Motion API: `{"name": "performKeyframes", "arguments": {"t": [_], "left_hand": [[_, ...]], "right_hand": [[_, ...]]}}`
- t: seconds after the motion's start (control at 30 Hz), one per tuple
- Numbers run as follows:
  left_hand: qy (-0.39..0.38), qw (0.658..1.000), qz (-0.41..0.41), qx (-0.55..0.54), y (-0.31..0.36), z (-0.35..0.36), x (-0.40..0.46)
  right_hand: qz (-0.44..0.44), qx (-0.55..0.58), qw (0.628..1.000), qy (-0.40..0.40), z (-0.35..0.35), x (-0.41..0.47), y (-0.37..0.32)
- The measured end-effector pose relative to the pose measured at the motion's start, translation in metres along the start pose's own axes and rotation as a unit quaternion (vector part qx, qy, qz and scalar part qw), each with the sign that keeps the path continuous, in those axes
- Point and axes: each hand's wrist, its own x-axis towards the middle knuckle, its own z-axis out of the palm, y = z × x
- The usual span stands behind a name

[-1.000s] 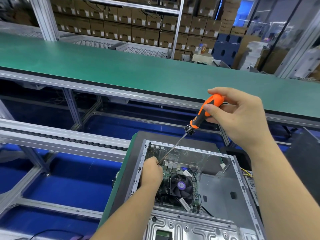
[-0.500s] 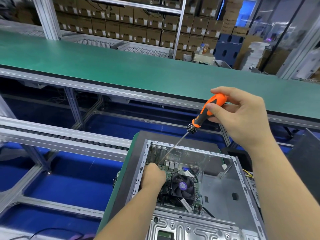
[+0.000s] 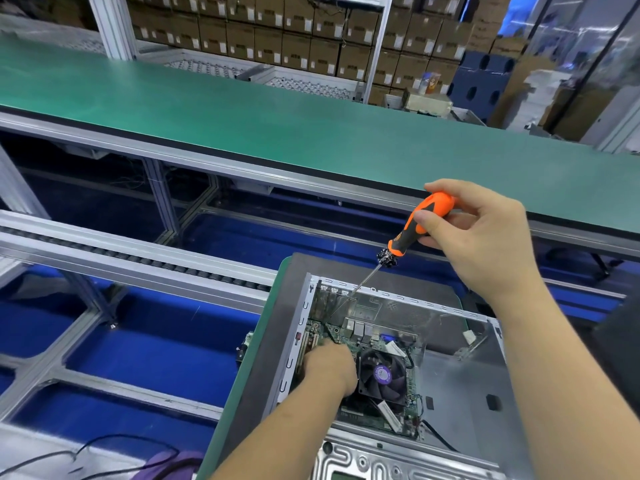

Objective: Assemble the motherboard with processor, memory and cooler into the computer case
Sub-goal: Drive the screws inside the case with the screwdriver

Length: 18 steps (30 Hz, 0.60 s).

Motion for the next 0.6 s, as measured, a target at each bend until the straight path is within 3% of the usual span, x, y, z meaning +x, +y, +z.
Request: {"name": "performKeyframes", "arguments": {"t": [0.6], "left_hand": [[0.030, 0.999, -0.001, -0.031, -0.001, 0.004, 0.008]], "right_hand": [[0.032, -0.022, 0.999, 0.002, 0.028, 0.005, 0.031]]}}
